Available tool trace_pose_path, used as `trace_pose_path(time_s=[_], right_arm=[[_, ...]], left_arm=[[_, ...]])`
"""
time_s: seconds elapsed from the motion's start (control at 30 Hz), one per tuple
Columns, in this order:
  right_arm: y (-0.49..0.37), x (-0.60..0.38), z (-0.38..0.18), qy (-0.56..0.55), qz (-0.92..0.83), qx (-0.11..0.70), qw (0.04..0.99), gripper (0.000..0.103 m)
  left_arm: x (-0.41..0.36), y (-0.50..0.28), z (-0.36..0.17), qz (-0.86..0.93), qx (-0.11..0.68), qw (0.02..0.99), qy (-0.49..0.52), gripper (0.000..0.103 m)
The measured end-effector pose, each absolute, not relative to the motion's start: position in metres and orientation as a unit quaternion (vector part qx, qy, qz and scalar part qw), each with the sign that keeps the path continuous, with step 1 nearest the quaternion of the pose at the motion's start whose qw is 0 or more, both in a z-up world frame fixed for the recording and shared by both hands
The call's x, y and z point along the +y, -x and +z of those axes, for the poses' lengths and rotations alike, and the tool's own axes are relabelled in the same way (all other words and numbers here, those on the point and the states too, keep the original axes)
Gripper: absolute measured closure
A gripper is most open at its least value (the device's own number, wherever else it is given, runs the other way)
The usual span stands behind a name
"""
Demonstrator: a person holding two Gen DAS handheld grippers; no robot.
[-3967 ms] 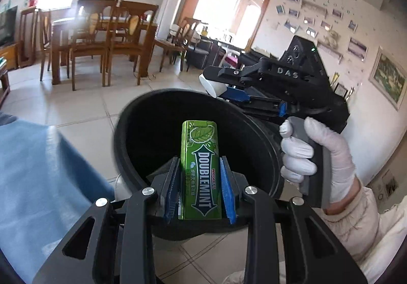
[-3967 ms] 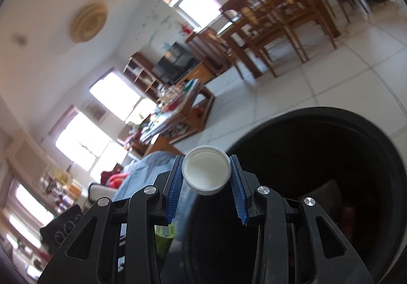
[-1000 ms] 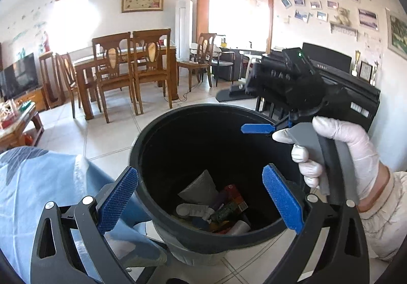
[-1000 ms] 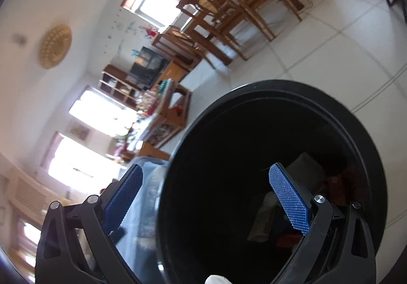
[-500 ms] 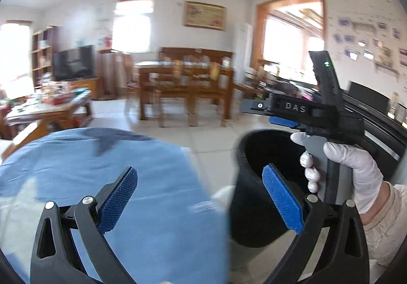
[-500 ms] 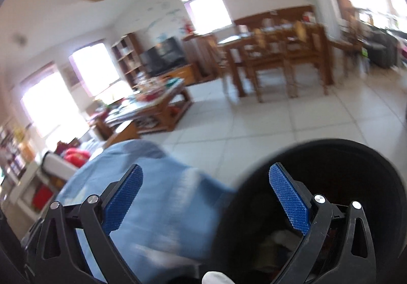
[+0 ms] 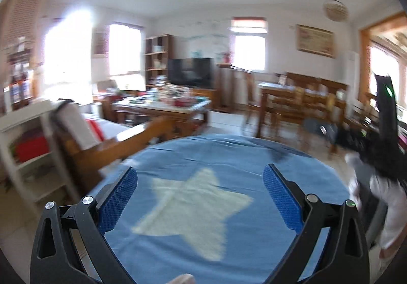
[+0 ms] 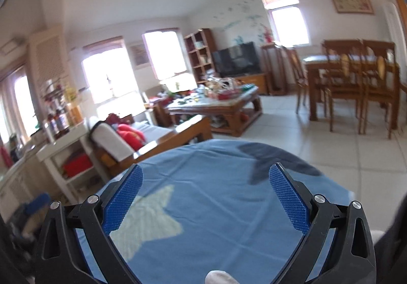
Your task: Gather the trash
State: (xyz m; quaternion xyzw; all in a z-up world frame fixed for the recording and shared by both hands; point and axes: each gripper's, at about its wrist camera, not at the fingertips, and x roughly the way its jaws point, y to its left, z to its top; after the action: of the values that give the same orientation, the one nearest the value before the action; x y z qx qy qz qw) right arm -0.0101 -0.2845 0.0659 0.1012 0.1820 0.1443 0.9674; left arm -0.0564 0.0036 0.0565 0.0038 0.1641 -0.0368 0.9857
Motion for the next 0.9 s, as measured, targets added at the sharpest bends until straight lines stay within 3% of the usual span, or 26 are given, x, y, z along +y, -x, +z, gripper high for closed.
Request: trace_pose_path(time_s=[0.2, 0.9], right_arm=[[0.016, -0.229, 0.059, -0.067, 0.165, 0.153, 0.972, 0.005], [0.031, -0.241, 0.036, -0.045, 0.175, 0.154, 0.971, 0.005]], left_arm=[[0.038, 0.058, 0.064, 0.011, 0.157, 0.987, 0.020, 0.005], [0.040, 0.063, 0.059, 0.022, 0.160, 0.987, 0.018, 0.005]])
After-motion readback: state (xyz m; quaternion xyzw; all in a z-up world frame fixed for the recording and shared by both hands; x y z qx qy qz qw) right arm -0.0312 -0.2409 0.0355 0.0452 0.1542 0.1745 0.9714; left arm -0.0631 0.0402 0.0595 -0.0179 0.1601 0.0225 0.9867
